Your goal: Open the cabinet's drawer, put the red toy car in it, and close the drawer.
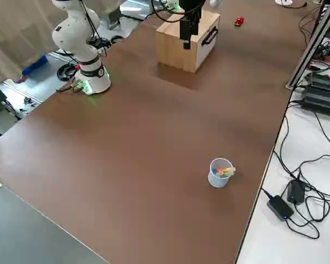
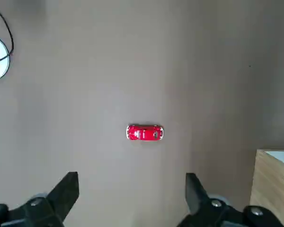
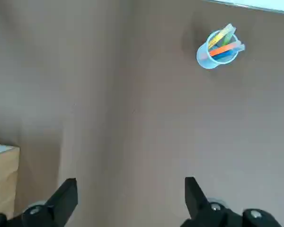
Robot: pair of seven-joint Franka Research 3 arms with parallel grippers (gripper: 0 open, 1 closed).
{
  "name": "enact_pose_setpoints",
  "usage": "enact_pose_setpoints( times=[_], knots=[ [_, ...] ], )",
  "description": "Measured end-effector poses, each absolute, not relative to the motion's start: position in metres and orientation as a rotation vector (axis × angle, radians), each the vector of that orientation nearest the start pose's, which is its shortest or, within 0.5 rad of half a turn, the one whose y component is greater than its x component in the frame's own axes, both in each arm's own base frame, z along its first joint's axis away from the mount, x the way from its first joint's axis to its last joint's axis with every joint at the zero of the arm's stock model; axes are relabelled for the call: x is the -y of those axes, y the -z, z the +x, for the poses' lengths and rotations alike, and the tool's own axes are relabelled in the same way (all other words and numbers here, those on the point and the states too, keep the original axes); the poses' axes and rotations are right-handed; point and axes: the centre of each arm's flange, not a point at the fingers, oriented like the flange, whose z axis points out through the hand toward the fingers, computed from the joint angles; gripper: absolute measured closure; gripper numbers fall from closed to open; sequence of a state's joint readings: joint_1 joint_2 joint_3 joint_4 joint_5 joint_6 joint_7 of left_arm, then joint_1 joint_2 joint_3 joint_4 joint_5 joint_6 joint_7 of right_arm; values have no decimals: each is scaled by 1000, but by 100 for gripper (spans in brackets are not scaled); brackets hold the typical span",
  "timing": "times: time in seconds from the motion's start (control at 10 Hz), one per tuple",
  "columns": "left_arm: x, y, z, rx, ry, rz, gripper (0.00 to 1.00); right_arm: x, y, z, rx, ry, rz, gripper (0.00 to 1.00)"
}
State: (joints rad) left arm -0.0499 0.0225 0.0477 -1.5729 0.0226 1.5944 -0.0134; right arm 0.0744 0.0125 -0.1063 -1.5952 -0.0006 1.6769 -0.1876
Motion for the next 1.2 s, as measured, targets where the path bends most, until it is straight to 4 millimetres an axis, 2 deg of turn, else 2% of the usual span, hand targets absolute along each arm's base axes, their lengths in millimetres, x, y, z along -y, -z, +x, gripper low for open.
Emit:
enact_pose_setpoints(
  times=[0.4, 0.6, 0.7, 0.9, 1.1, 1.2],
  knots=[
    [-1, -613, 563, 17, -1, -3118, 1, 16, -615, 568, 249, 107, -3139, 0],
    [1, -617, 564, 51, 11, -3118, 1, 1, -612, 569, 291, 95, -3135, 0],
    [8, -620, 564, 84, 22, -3118, 1, -13, -605, 571, 328, 77, -3131, 0],
    [44, -618, 563, 93, 20, -3120, 2, -47, -577, 585, 413, 39, -3123, 0],
    [96, -608, 561, -15, -10, -3123, 7, -94, -537, 601, 525, -7, -3113, 0],
    [122, -603, 558, -50, -24, -3124, 14, -112, -517, 606, 567, -46, -3108, 0]
  ],
)
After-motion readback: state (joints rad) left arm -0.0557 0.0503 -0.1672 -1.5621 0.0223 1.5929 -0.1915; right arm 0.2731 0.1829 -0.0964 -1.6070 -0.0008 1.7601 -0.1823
